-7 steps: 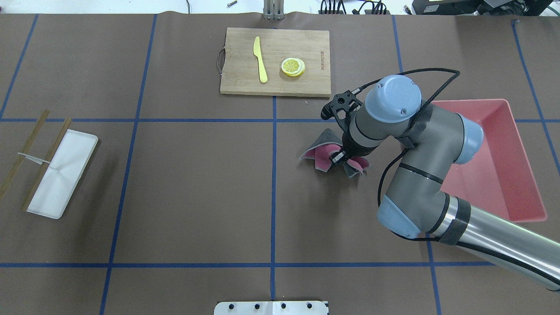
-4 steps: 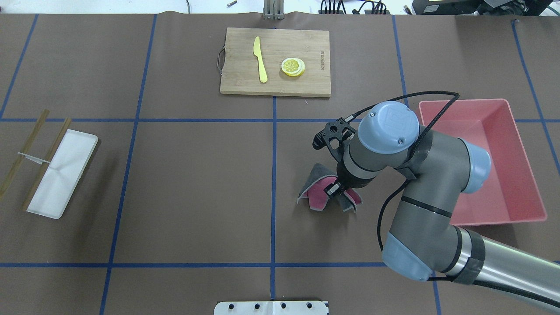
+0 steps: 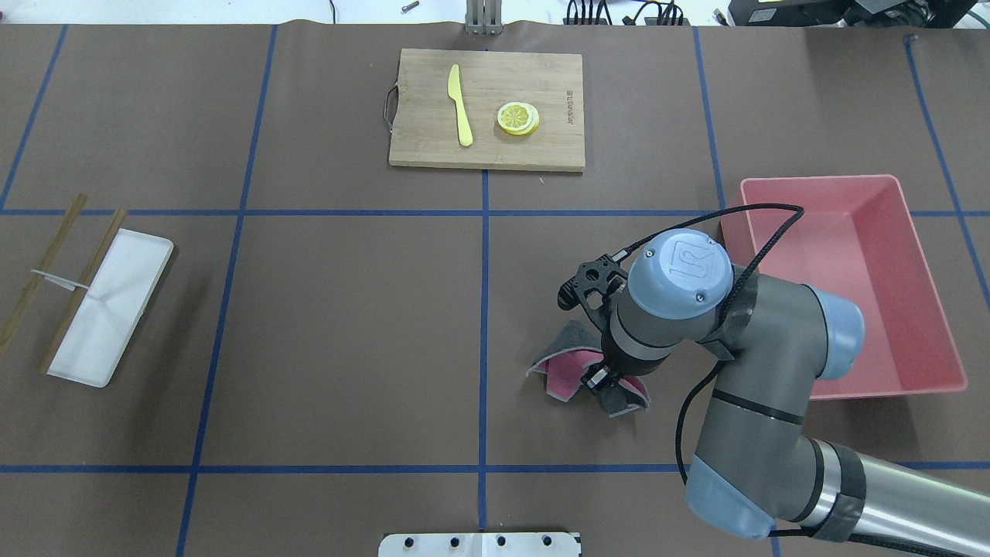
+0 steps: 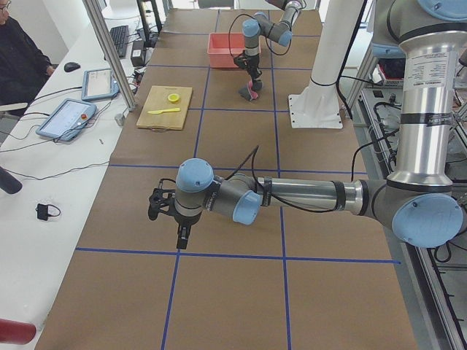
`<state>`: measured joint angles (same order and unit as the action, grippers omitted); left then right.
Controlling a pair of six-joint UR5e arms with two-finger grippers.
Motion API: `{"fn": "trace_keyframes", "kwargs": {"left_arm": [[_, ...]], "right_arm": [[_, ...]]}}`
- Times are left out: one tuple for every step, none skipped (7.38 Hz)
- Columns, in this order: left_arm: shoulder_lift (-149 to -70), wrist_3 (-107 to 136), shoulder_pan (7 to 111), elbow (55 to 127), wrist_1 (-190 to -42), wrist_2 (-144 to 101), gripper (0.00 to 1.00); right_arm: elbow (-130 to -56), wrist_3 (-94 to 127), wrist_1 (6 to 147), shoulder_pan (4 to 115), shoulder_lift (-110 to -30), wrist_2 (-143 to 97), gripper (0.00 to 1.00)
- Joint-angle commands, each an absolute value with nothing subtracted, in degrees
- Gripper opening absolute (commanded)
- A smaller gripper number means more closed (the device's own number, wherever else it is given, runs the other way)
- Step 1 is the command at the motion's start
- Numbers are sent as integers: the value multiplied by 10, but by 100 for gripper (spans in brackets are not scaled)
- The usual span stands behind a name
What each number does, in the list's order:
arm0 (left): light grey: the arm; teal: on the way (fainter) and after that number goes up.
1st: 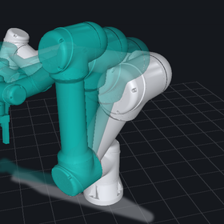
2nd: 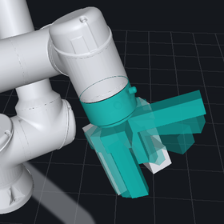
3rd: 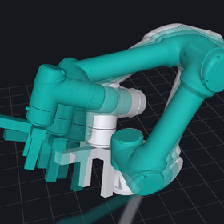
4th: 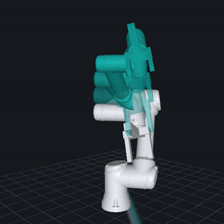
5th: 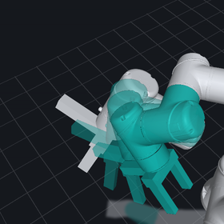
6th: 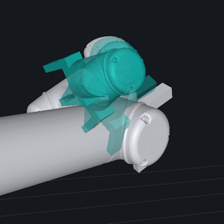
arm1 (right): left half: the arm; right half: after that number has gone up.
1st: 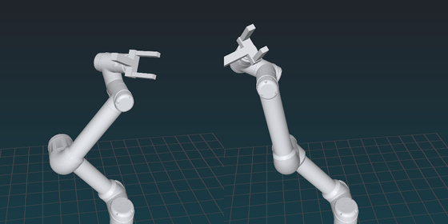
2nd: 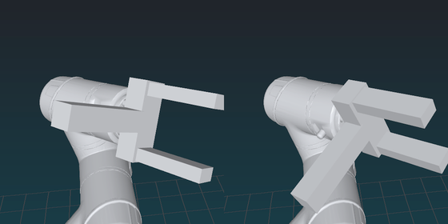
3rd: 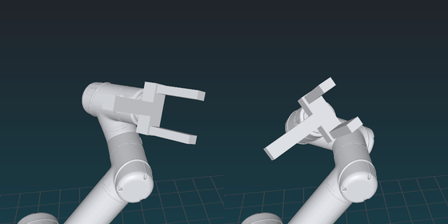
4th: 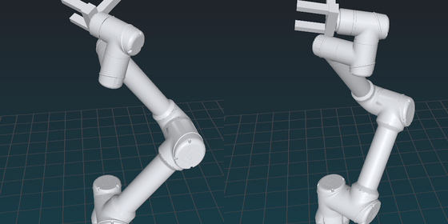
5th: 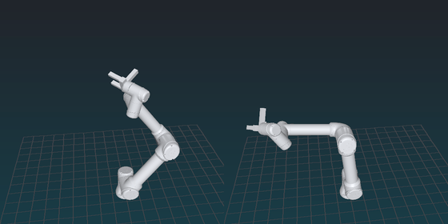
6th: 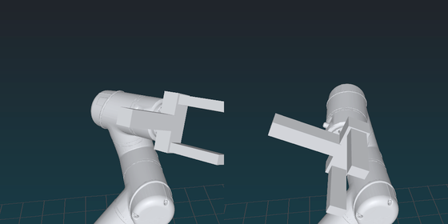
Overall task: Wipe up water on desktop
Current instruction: 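Wipe the towel again toward the cutting board with the right gripper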
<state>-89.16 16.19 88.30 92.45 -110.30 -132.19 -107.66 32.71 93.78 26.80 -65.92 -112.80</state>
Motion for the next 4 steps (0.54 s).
{"fn": "trace_keyframes", "kwargs": {"left_arm": [[-894,162,883,924,-1103,-1322,98],[-895,163,883,923,-1102,-1322,98],[-896,162,883,923,-1102,-1322,98],[-896,163,883,923,-1102,-1322,98]], "right_arm": [[-1037,321,937,318,-643,-1132,0],[-1021,320,936,327,-639,-1132,0],[-993,301,935,337,-633,-1131,0],[-967,288,935,353,-621,-1132,0]]}}
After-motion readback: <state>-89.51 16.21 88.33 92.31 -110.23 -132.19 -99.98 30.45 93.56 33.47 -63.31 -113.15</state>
